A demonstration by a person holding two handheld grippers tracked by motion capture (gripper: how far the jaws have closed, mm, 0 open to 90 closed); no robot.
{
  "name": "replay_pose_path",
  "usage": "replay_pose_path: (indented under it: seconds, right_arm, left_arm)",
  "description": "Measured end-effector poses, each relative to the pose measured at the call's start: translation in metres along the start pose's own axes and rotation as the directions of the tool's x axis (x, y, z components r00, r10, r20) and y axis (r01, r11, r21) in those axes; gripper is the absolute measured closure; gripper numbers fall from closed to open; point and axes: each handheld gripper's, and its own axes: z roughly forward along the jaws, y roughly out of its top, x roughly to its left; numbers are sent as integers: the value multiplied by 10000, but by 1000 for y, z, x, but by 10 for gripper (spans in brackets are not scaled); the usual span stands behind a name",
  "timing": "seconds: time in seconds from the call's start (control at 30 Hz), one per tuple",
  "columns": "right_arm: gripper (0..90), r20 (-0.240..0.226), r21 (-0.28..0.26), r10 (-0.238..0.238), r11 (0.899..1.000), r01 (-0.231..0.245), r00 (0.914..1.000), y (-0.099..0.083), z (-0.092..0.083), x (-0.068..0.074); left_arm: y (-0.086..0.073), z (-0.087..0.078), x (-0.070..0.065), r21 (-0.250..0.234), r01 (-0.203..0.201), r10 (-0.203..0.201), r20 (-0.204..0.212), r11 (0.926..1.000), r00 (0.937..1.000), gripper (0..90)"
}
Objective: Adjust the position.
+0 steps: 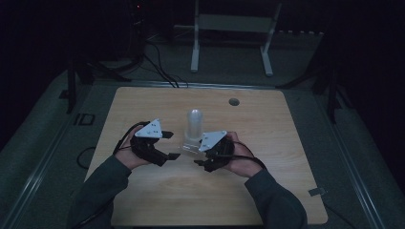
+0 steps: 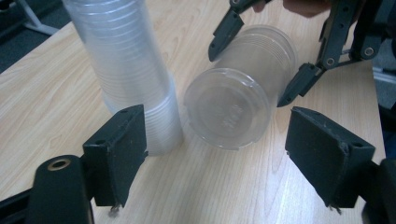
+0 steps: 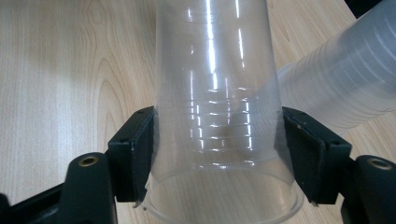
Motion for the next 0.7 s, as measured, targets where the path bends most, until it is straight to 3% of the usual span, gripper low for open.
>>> replay_pose_path:
  seconds: [0.17,0.37,0.7]
  right_arm:
    - [309,-18,220,-168,9996,168,9999,1,2,0]
    - [310,-141,414,-263,9988,268,9996,1,3,0]
    - [311,-303,741,-410,9963,431,9987,3,5,0]
  left_arm:
    - [1,2,-3,393,-266,269,-79,9989,9996,212]
    - [2,4,-6,527,-373,380,-120,9979,9992,212]
    - [4,8,-12,869,-720,768,-533,9936,9956,212]
